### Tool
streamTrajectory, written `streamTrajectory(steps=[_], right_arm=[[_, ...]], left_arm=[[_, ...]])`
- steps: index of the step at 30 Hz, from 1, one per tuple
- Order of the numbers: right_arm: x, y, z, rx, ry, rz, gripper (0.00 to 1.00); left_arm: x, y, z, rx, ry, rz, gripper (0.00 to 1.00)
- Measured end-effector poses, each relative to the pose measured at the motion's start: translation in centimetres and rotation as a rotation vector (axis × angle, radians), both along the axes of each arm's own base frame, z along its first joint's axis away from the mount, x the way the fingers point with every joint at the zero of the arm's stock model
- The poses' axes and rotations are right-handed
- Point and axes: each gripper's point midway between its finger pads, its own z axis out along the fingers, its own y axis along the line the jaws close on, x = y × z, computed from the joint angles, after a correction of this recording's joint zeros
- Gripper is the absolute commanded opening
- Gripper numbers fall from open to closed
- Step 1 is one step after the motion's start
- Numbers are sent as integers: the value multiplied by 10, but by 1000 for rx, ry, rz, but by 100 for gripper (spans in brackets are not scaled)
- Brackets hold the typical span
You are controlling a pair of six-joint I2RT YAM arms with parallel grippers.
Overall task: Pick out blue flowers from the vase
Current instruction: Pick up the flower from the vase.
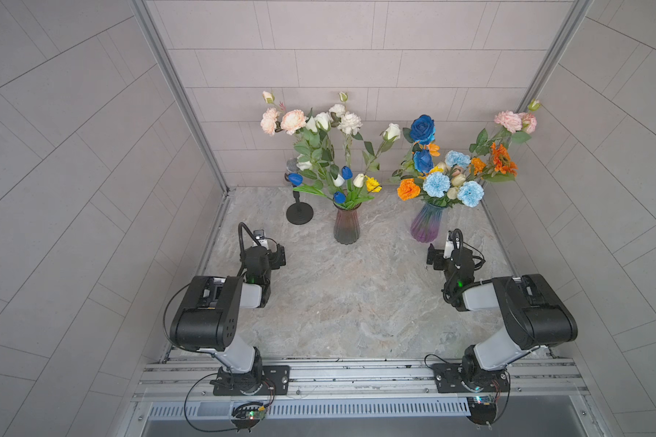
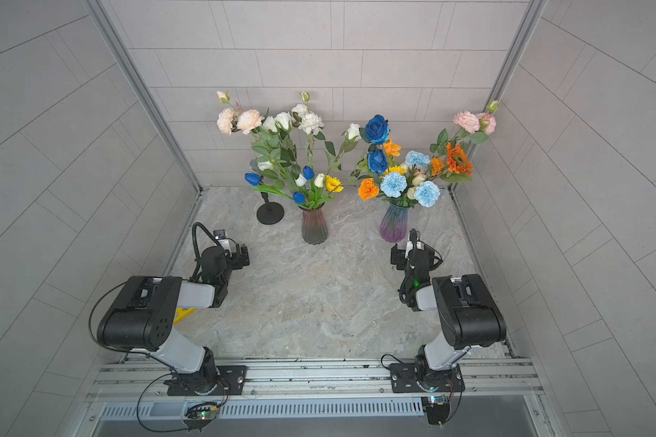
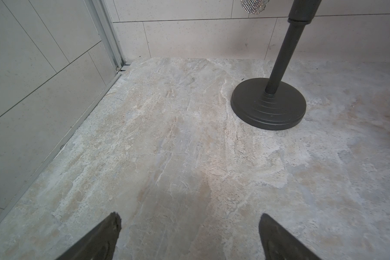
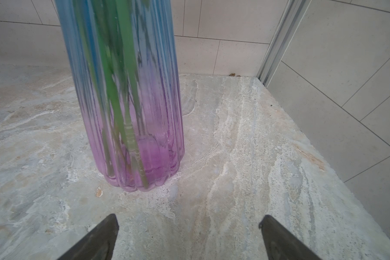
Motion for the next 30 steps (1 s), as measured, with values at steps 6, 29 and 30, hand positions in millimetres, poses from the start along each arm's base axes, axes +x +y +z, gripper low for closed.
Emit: streamTrajectory(steps=[6, 29, 30], right_arm=[[0, 0, 0, 0, 0, 0, 99], [-36, 3, 157, 229, -135, -107, 99], [-43, 9, 153, 252, -113, -79, 99]], left_arm=[[0, 0, 0, 0, 0, 0, 100], [-29, -10, 192, -188, -233, 87, 100], [-31, -16, 199, -220, -235, 57, 100]])
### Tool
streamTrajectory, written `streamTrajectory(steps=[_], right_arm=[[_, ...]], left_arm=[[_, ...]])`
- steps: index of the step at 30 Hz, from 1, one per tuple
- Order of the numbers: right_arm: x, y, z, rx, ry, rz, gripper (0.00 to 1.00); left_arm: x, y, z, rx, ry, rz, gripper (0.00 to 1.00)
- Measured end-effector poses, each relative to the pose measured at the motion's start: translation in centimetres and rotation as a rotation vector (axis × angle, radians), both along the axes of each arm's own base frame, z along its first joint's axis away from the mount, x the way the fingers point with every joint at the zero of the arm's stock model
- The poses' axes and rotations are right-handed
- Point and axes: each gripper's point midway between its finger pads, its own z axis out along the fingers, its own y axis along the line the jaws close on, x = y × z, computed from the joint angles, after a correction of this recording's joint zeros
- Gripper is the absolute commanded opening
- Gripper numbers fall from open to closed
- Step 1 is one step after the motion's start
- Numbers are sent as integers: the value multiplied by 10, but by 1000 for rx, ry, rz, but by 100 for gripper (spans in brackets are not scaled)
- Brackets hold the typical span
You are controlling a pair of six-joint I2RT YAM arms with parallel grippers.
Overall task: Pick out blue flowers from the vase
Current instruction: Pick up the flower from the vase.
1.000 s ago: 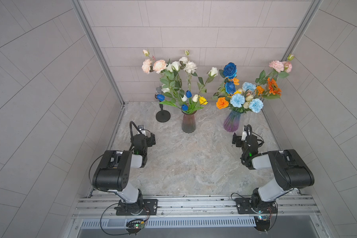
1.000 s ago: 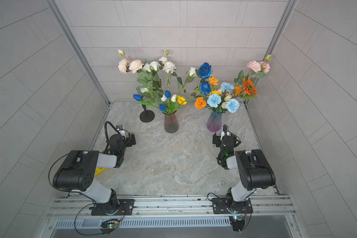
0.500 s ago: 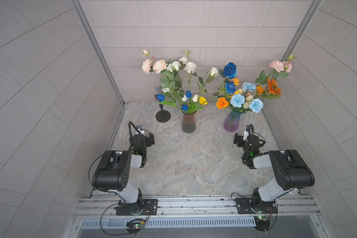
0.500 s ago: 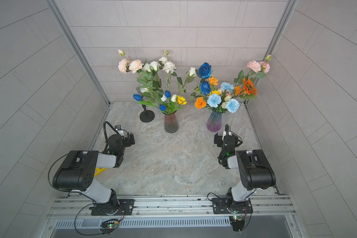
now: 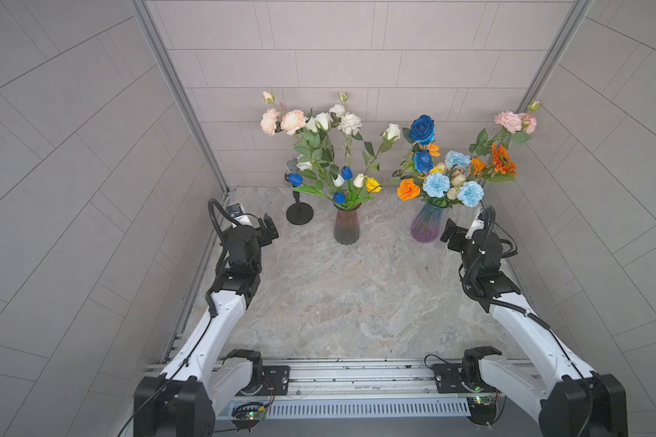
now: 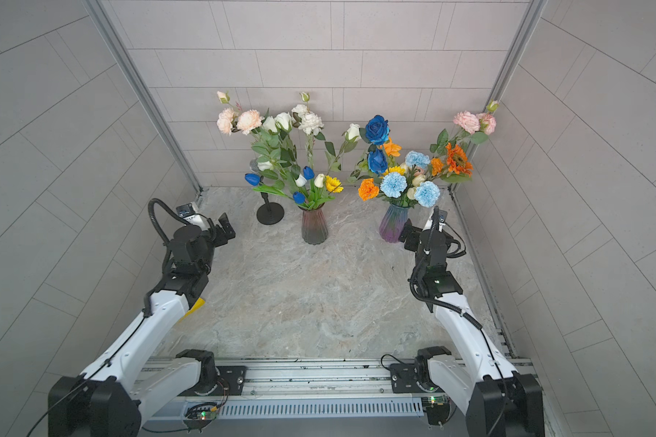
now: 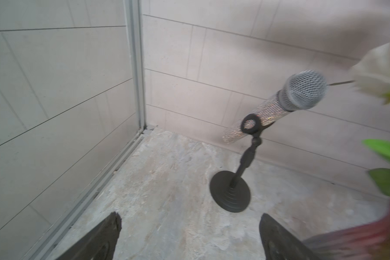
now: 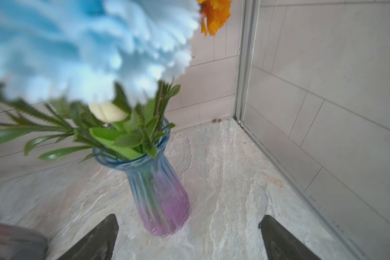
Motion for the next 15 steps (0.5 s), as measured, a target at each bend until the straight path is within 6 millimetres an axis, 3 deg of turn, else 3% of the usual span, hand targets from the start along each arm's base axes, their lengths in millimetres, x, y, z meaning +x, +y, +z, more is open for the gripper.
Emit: streamTrajectory(steps=[4, 7, 11, 15], right_arm=[[-29, 25, -19, 37, 97, 120, 99], [-48, 48, -17, 46, 127, 222, 99], [-65, 92, 15, 5, 119, 380, 99], [-76, 141, 56, -78, 88, 545, 99]], left_arm=[[-5, -30, 3, -150, -5, -151, 100], [-3, -58, -19, -216, 60, -270, 100], [-6, -101, -57, -189, 184, -390, 100], [-16, -131, -81, -141, 222, -461, 99]])
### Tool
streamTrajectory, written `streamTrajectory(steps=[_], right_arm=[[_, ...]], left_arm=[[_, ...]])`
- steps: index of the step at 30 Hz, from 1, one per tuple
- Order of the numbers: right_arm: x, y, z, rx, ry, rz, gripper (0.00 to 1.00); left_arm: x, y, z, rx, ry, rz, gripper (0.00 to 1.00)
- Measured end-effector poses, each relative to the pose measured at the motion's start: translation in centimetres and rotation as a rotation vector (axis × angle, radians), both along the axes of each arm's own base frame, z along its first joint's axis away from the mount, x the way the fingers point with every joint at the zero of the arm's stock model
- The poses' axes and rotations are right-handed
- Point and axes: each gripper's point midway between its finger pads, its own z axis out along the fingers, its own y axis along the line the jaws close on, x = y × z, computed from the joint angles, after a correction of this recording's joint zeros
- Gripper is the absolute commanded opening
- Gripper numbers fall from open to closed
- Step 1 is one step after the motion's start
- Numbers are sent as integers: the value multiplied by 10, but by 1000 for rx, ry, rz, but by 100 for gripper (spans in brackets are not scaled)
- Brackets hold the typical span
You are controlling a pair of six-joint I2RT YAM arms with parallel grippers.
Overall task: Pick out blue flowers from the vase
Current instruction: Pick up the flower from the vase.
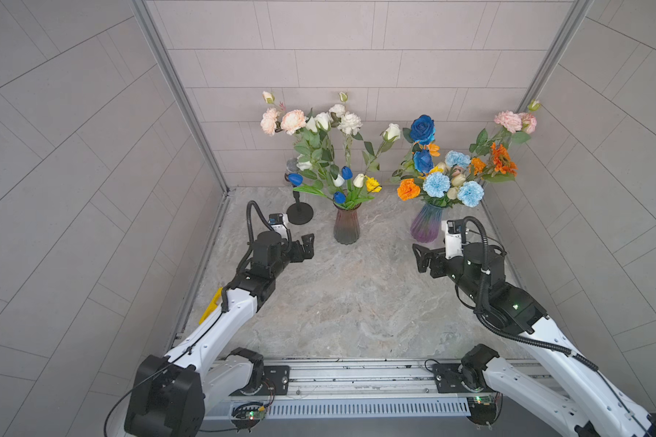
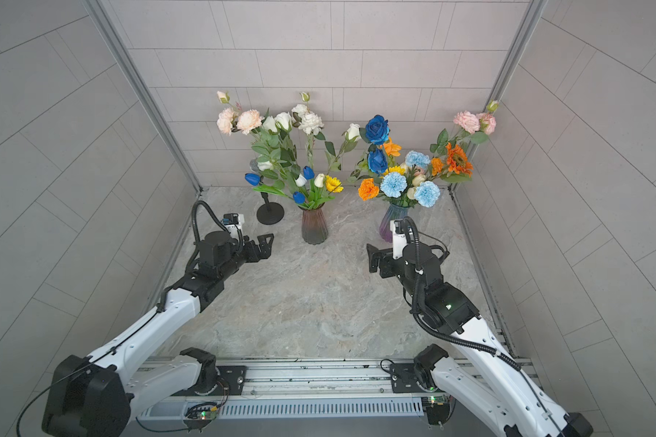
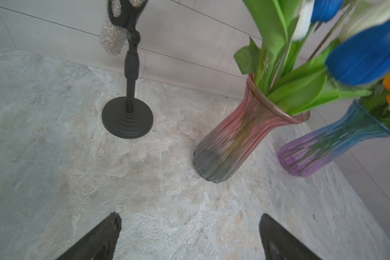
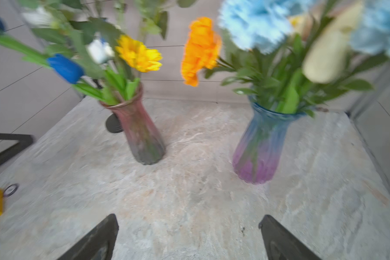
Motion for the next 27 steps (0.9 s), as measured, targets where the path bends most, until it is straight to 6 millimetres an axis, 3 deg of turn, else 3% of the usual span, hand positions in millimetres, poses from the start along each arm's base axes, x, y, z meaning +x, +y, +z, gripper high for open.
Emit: streamTrajectory(steps=[3, 9, 13, 18, 23, 27], right_arm=[[4, 18, 23, -33, -19, 47, 99], [25, 34, 41, -50, -28, 46, 99], [46, 49, 57, 15, -46, 44, 98], [75, 52, 86, 130, -75, 8, 91], [93, 40, 115, 282, -106, -38, 81], [110, 30, 140, 420, -123, -60, 80]], left_arm=[[3, -19, -20, 34, 14, -25, 97], [16, -39, -57, 74, 61, -41, 98], [36, -46, -48, 83, 12, -35, 99], [67, -65, -38, 73, -55, -53, 99], [73, -80, -50, 82, -52, -85, 99], [75, -84, -54, 87, -52, -93, 99]])
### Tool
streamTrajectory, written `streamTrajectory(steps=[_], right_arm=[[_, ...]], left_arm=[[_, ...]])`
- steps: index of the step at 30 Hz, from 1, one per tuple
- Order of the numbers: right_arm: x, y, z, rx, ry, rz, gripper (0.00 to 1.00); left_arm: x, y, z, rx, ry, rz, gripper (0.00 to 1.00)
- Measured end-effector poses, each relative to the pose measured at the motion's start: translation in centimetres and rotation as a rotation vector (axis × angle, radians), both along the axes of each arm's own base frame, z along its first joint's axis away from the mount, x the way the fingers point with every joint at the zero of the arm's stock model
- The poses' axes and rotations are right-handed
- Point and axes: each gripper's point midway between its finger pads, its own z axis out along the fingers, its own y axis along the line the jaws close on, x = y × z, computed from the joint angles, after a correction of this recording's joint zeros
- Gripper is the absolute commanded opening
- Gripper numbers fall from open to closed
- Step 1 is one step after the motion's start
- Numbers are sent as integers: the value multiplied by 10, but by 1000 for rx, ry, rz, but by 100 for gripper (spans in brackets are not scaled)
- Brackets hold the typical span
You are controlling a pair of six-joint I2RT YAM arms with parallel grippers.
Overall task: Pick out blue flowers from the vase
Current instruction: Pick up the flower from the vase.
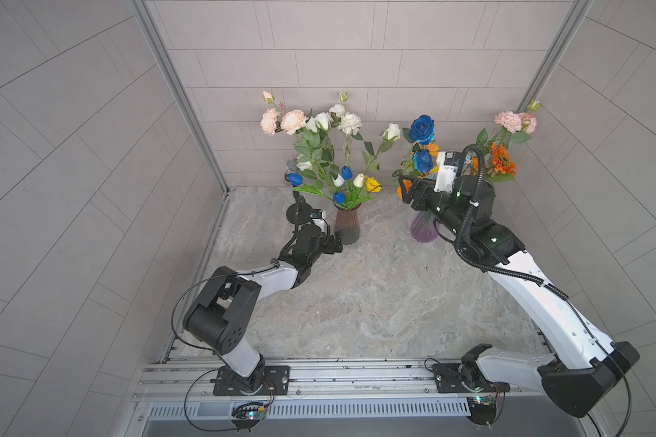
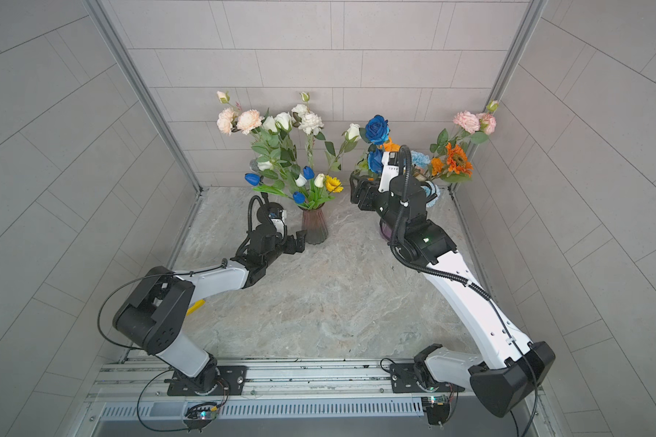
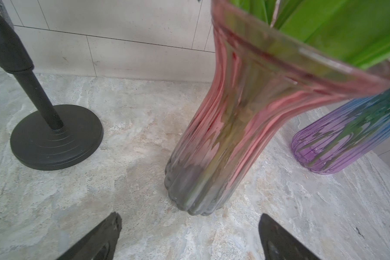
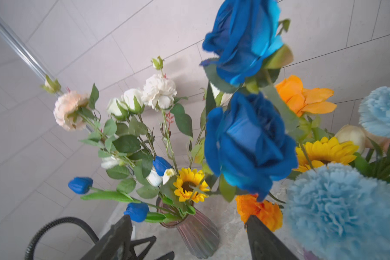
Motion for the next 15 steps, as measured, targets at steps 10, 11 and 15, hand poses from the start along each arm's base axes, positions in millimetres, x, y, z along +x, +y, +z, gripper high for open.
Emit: streamTrajectory(steps=[10, 11, 15], right_arm=[[28, 21, 14, 129, 39, 69, 75], [30, 22, 13, 132, 45, 70, 75], [33, 24, 9, 132, 76, 69, 75]], left_arm=[[23, -12, 23, -35, -66, 0, 100], [23, -13, 23, -35, -68, 0, 100], [28, -15, 19, -34, -65, -1, 100]])
